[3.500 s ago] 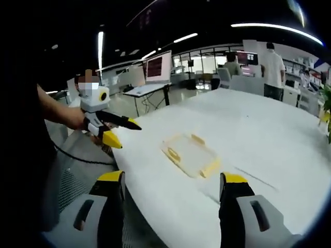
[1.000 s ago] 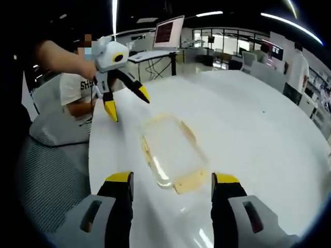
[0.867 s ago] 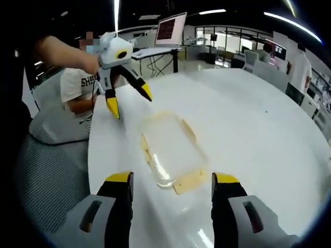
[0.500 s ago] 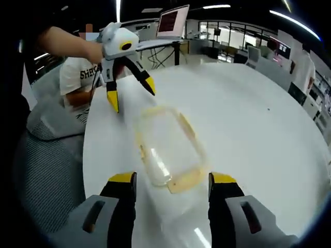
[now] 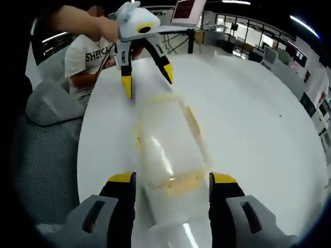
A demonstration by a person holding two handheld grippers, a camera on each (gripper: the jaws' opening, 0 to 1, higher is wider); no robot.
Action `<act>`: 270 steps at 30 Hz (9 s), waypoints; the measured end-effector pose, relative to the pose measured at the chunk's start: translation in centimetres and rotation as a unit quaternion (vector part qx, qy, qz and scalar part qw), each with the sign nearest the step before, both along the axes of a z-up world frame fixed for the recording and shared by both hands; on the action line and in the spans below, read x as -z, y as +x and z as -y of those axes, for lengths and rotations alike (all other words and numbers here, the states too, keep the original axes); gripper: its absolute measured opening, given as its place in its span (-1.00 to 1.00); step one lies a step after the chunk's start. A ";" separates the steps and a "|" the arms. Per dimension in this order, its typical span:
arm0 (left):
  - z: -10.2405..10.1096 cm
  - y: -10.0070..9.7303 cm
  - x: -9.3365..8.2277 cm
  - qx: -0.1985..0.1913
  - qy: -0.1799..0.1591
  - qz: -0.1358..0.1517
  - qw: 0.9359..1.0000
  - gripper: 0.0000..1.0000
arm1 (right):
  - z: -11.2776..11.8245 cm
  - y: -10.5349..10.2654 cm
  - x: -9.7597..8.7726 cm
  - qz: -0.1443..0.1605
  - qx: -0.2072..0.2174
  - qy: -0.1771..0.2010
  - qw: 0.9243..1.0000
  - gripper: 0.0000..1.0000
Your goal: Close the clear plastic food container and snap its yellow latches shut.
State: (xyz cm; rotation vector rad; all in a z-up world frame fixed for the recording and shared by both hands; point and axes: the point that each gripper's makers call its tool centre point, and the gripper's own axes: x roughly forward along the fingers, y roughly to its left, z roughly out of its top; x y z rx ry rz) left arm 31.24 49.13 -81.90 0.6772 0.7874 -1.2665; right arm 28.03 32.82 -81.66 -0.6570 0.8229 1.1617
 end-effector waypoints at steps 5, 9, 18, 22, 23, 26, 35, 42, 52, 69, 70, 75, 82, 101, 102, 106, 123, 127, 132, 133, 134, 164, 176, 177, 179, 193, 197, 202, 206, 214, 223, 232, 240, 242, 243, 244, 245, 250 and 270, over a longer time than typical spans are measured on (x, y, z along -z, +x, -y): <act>0.1 0.1 0.4 0.017 0.009 0.000 1.000 0.09 | 0.1 0.1 0.7 -0.004 -0.016 -0.025 1.000 0.04; 0.3 0.1 0.7 0.029 0.016 0.002 0.999 0.07 | 0.3 0.4 1.4 -0.005 -0.032 -0.052 0.998 0.01; 0.8 0.2 1.3 0.058 0.035 0.000 0.998 0.00 | 0.8 0.9 2.2 -0.020 -0.045 -0.082 0.995 -0.03; 1.0 0.3 1.5 0.071 0.043 0.002 0.997 -0.04 | 0.8 0.9 2.4 -0.025 -0.052 -0.088 0.994 -0.07; 1.0 0.4 1.4 0.073 0.044 0.003 0.996 -0.04 | 0.8 0.9 2.4 -0.026 -0.054 -0.090 0.994 -0.07; 1.3 0.5 1.4 0.079 0.046 0.006 0.996 -0.06 | 0.9 0.9 2.6 -0.026 -0.062 -0.098 0.993 -0.10; 1.4 0.0 2.3 0.104 0.068 -0.001 0.992 -0.33 | 1.2 1.0 3.1 -0.037 -0.072 -0.112 0.990 -0.23; 1.5 -0.4 2.7 0.102 0.073 -0.006 0.992 -0.33 | 1.3 0.9 3.4 -0.046 -0.085 -0.129 0.987 -0.24; 1.5 -0.4 2.7 0.090 0.083 -0.008 0.992 -0.32 | 1.1 1.0 3.3 -0.037 -0.119 -0.135 0.983 -0.22; 1.3 -0.9 2.6 0.082 0.097 -0.004 0.992 -0.33 | 1.0 1.4 3.4 -0.045 -0.136 -0.191 0.971 -0.27; 1.3 -0.8 2.6 0.075 0.096 -0.006 0.993 -0.33 | 1.0 1.5 3.4 -0.043 -0.136 -0.185 0.972 -0.27; 0.7 -1.3 2.3 0.069 0.120 0.007 0.990 -0.34 | 0.2 0.9 2.5 -0.050 -0.137 -0.143 0.979 -0.27; 0.5 -1.6 0.5 0.052 0.116 0.003 0.992 -0.34 | 0.3 0.8 1.1 -0.038 -0.145 -0.127 0.981 -0.27; 1.2 -1.1 -3.9 0.059 0.120 0.008 0.991 -0.33 | 0.8 1.2 -1.9 -0.042 -0.145 -0.099 0.984 -0.28; 1.3 -1.1 -3.9 0.061 0.120 0.008 0.991 -0.33 | 0.9 1.1 -2.0 -0.045 -0.143 -0.097 0.984 -0.28; 1.4 -1.1 -3.7 0.059 0.121 0.005 0.991 -0.33 | 1.1 1.1 -2.5 -0.044 -0.143 -0.093 0.984 -0.28; 3.8 -0.6 -4.1 0.067 0.102 0.005 0.993 -0.34 | 3.4 1.4 -3.2 -0.041 -0.143 -0.113 0.982 -0.28; 4.4 -0.3 -4.2 0.065 0.094 0.008 0.993 -0.34 | 4.2 1.8 -3.5 -0.038 -0.138 -0.114 0.983 -0.28; 5.5 -0.4 -4.6 0.071 0.086 0.011 0.994 -0.34 | 5.3 1.6 -3.7 -0.038 -0.138 -0.115 0.983 -0.28; 5.7 -0.4 -4.7 0.071 0.085 0.011 0.994 -0.34 | 5.4 1.6 -3.7 -0.036 -0.139 -0.116 0.983 -0.28; 6.0 -0.4 -4.7 0.069 0.083 0.011 0.994 -0.34 | 5.7 1.7 -3.8 -0.032 -0.139 -0.117 0.983 -0.28; 13.2 -0.6 -4.5 0.083 0.054 0.006 0.995 -0.35 | 12.8 1.1 -3.6 -0.037 -0.115 -0.137 0.983 -0.28; 16.0 -0.9 -4.4 0.084 0.049 0.003 0.995 -0.34 | 15.7 0.9 -3.4 -0.035 -0.112 -0.149 0.982 -0.28; 16.2 -0.8 -4.4 0.087 0.049 0.006 0.995 -0.34 | 15.9 0.8 -3.3 -0.035 -0.110 -0.150 0.982 -0.28; 16.5 -0.9 -4.3 0.089 0.051 0.006 0.995 -0.34 | 16.2 0.7 -3.3 -0.036 -0.107 -0.149 0.982 -0.28; 20.1 -1.3 -4.4 0.093 0.037 0.005 0.995 -0.34 | 19.8 0.2 -3.4 -0.040 -0.101 -0.156 0.982 -0.28; 21.0 -1.3 -4.4 0.097 0.036 0.004 0.995 -0.34 | 20.6 0.0 -3.2 -0.038 -0.098 -0.158 0.982 -0.28; 22.2 -1.5 -4.2 0.101 0.033 0.003 0.994 -0.34 | 21.9 -0.3 -3.1 -0.037 -0.094 -0.165 0.981 -0.28; 22.6 -1.5 -4.4 0.104 0.034 0.005 0.994 -0.34 | 22.3 -0.2 -3.0 -0.034 -0.090 -0.164 0.982 -0.27; 22.2 -1.2 -3.8 0.106 0.055 0.011 0.993 -0.34 | 21.7 0.0 -2.8 -0.031 -0.092 -0.161 0.982 -0.27; 22.6 -1.4 -3.9 0.098 0.045 0.003 0.994 -0.34 | 22.3 0.1 -2.7 -0.035 -0.094 -0.164 0.981 -0.27; 22.9 -1.6 -4.0 0.099 0.037 -0.006 0.994 -0.34 | 22.7 -0.2 -2.8 -0.038 -0.091 -0.158 0.982 -0.27; 22.9 -1.6 -3.3 0.097 0.043 -0.009 0.994 -0.33 | 22.9 -0.2 -2.3 -0.043 -0.091 -0.145 0.984 -0.27; 23.0 -1.7 -3.2 0.096 0.049 -0.006 0.994 -0.33 | 22.9 -0.2 -2.2 -0.046 -0.085 -0.139 0.986 -0.27; 23.1 -1.7 -3.2 0.096 0.051 -0.005 0.994 -0.33 | 22.9 -0.2 -2.2 -0.046 -0.083 -0.135 0.986 -0.27; 23.0 -1.7 -3.2 0.095 0.053 -0.006 0.994 -0.33 | 22.9 -0.2 -2.2 -0.046 -0.081 -0.132 0.987 -0.27; 23.0 -1.7 -3.2 0.096 0.054 -0.005 0.994 -0.33 | 22.9 -0.2 -2.2 -0.046 -0.080 -0.129 0.987 -0.27; 23.0 -1.6 -3.2 0.097 0.060 -0.004 0.993 -0.32 | 22.8 -0.2 -2.3 -0.046 -0.083 -0.122 0.988 -0.26; 21.5 -1.8 -3.3 0.018 0.027 -0.041 0.999 -0.16 | 23.5 0.0 -3.3 -0.070 -0.007 -0.078 0.995 -0.37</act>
